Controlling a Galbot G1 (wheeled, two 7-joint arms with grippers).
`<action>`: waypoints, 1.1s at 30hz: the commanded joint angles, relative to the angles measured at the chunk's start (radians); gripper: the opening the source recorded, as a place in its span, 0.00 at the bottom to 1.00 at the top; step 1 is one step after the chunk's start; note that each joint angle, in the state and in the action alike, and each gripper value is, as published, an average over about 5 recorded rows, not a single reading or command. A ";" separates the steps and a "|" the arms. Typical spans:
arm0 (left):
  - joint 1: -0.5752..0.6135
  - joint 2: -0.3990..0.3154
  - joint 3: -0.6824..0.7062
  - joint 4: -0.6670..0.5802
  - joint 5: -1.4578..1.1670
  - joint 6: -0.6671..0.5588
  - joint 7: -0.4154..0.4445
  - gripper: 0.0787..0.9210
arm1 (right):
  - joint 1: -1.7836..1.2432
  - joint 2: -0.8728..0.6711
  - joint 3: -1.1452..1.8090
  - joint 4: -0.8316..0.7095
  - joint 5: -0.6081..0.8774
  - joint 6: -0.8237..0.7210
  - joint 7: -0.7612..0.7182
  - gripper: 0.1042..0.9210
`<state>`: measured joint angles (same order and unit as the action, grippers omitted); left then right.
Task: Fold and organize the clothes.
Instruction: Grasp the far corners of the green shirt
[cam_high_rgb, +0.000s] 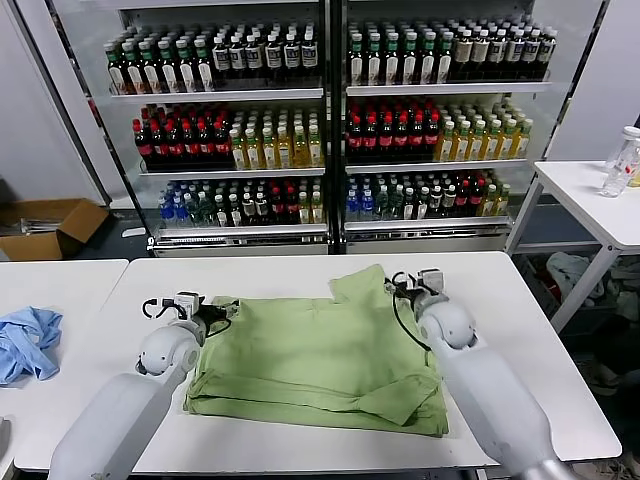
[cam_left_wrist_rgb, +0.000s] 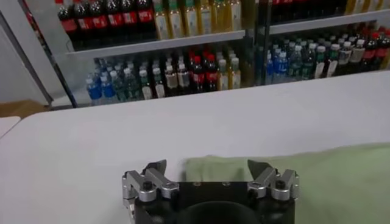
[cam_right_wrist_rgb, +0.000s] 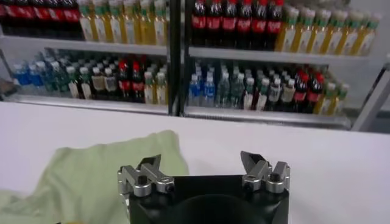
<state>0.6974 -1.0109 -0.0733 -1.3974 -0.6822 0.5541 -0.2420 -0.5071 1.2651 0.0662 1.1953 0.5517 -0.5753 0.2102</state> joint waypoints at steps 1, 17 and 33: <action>-0.058 -0.010 0.036 0.081 -0.003 0.002 0.016 0.86 | 0.156 0.097 -0.051 -0.281 0.037 -0.003 -0.004 0.88; 0.031 -0.005 0.005 0.023 -0.006 -0.004 0.050 0.33 | 0.127 0.092 -0.127 -0.268 0.059 -0.005 -0.064 0.38; 0.132 0.048 -0.074 -0.149 -0.101 -0.156 0.109 0.03 | 0.034 -0.038 -0.118 0.075 0.086 0.095 -0.061 0.00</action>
<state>0.7893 -0.9813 -0.1223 -1.4549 -0.7400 0.4597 -0.1495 -0.4551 1.2684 -0.0582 1.1269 0.6356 -0.5293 0.1493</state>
